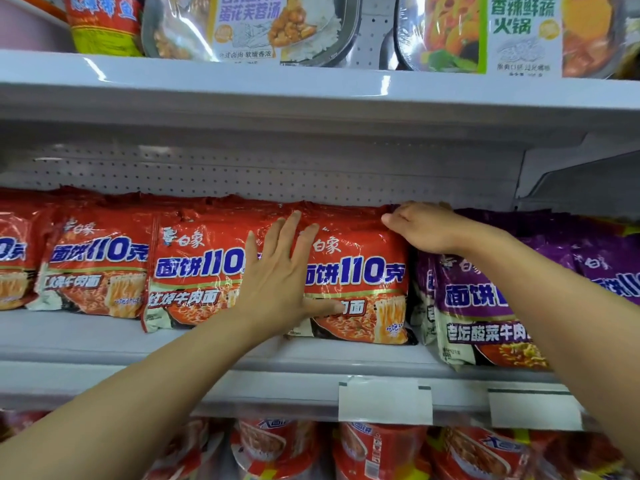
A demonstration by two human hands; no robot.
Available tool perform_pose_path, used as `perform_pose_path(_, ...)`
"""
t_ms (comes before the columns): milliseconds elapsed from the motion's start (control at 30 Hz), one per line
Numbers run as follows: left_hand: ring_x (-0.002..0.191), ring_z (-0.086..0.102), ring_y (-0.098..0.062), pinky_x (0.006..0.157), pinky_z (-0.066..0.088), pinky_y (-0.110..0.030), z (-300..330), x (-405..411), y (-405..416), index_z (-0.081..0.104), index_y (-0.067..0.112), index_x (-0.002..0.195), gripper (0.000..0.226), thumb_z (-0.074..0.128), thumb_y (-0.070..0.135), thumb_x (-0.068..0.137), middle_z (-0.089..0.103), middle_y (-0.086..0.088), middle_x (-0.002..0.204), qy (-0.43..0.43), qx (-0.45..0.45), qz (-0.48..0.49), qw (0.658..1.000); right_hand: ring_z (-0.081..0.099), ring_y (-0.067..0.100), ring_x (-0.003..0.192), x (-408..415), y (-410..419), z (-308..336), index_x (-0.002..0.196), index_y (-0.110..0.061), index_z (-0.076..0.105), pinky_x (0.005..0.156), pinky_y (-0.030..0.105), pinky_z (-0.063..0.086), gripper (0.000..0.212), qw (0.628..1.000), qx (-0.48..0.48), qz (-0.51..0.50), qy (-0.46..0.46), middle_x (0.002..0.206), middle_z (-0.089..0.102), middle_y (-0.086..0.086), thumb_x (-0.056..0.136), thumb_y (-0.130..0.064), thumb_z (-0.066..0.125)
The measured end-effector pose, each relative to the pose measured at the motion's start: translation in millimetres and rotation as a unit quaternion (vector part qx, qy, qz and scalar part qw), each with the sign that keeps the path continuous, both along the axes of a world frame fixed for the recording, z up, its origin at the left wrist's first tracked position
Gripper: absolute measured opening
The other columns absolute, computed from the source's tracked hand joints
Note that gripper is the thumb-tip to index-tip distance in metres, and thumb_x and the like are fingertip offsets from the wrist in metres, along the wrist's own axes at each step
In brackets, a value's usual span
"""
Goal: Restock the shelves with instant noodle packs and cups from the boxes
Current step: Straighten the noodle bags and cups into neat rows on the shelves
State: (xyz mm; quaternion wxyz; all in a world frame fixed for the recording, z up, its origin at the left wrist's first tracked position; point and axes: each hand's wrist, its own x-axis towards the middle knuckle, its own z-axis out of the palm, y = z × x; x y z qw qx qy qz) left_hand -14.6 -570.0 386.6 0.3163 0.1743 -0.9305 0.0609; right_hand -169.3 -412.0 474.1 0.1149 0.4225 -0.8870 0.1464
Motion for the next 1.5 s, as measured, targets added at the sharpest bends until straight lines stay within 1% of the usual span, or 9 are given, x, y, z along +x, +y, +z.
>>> perform_pose_path(133,0.146,0.000,-0.022,0.115,-0.007,-0.051,3.7,-2.1,-5.8,0.004,0.022,0.149,0.118,0.055,0.083,0.062,0.009,-0.001,0.155,0.002,-0.032,0.018,0.999,0.046,0.025,0.123,-9.2,-1.6,-2.6,0.114,-0.011,0.056,0.115,0.052,0.012,0.044,0.999,0.023,-0.031,0.031,0.126,0.052,0.004,0.103,-0.040,0.024)
perform_pose_path(300,0.146,0.001,-0.024,0.115,-0.007,-0.051,6.2,-0.5,-6.1,0.003,0.023,0.149,0.117,0.055,0.083,0.063,0.007,-0.003,0.155,0.002,-0.027,0.016,1.000,0.039,0.025,0.130,-1.8,-3.1,-4.7,0.123,-0.013,0.054,0.116,0.051,0.011,0.043,0.996,0.041,-0.046,0.056,0.136,0.044,0.006,0.104,-0.037,0.023)
perform_pose_path(433,0.145,0.002,-0.023,0.115,-0.005,-0.052,11.4,1.7,-16.7,0.006,0.021,0.150,0.110,0.047,0.083,0.068,0.009,-0.001,0.157,0.029,-0.004,0.004,1.000,0.037,0.023,0.129,11.4,2.7,-3.8,0.113,-0.020,0.055,0.115,0.048,0.015,0.026,0.996,-0.030,-0.037,0.076,0.131,0.045,0.003,0.102,-0.032,0.035)
perform_pose_path(500,0.145,0.002,-0.023,0.115,-0.005,-0.052,15.6,2.7,-21.7,0.006,0.022,0.150,0.109,0.049,0.081,0.069,0.009,0.000,0.157,0.008,-0.002,-0.003,1.000,0.035,0.023,0.130,19.7,5.6,-7.7,0.112,-0.025,0.054,0.115,0.048,0.016,0.020,0.995,-0.017,-0.047,0.087,0.131,0.045,0.002,0.097,-0.037,0.047)
perform_pose_path(600,0.145,0.001,-0.023,0.115,-0.003,-0.053,21.0,4.9,-24.4,0.005,0.021,0.150,0.111,0.054,0.079,0.068,0.007,0.000,0.157,-0.016,0.003,-0.013,1.000,0.026,0.025,0.138,28.1,7.8,-16.4,0.132,-0.025,0.044,0.116,0.050,0.008,0.047,0.993,0.049,-0.070,0.078,0.142,0.038,0.002,0.090,-0.038,0.060)
perform_pose_path(733,0.145,0.001,-0.025,0.116,0.003,-0.053,23.7,15.9,-23.9,0.004,0.019,0.150,0.111,0.055,0.076,0.071,0.004,-0.002,0.158,-0.007,0.009,-0.016,1.000,0.023,0.027,0.138,36.5,15.7,-23.3,0.139,-0.024,0.037,0.117,0.050,0.011,0.061,0.993,0.005,-0.096,0.068,0.145,0.035,0.006,0.086,-0.037,0.065)
perform_pose_path(900,0.143,0.006,-0.025,0.115,0.006,-0.054,18.8,42.8,-24.2,0.007,0.019,0.150,0.101,0.059,0.066,0.078,0.011,-0.003,0.155,-0.004,-0.003,-0.030,1.000,0.027,0.028,0.135,65.5,28.1,-27.1,0.140,-0.021,0.037,0.113,0.045,0.023,0.063,0.991,-0.045,-0.108,0.068,0.143,0.037,0.009,0.086,-0.037,0.066)
perform_pose_path(1167,0.142,0.011,-0.024,0.115,0.008,-0.052,8.6,68.4,-9.5,0.011,0.021,0.148,0.090,0.060,0.057,0.082,0.018,-0.001,0.154,-0.041,0.008,-0.079,0.996,0.026,0.027,0.136,107.8,65.7,-46.1,0.140,-0.017,0.038,0.112,0.042,0.026,0.063,0.987,-0.075,-0.138,0.030,0.144,0.035,0.011,0.087,-0.034,0.066)
perform_pose_path(1500,0.141,0.013,-0.024,0.114,0.010,-0.051,1.9,29.4,73.3,0.016,0.021,0.147,0.083,0.058,0.056,0.084,0.020,-0.002,0.153,-0.074,0.015,-0.178,0.981,0.028,0.030,0.135,96.3,158.3,-58.6,0.140,-0.013,0.039,0.108,0.037,0.029,0.063,0.973,-0.058,-0.226,-0.004,0.142,0.035,0.014,0.087,-0.032,0.066)
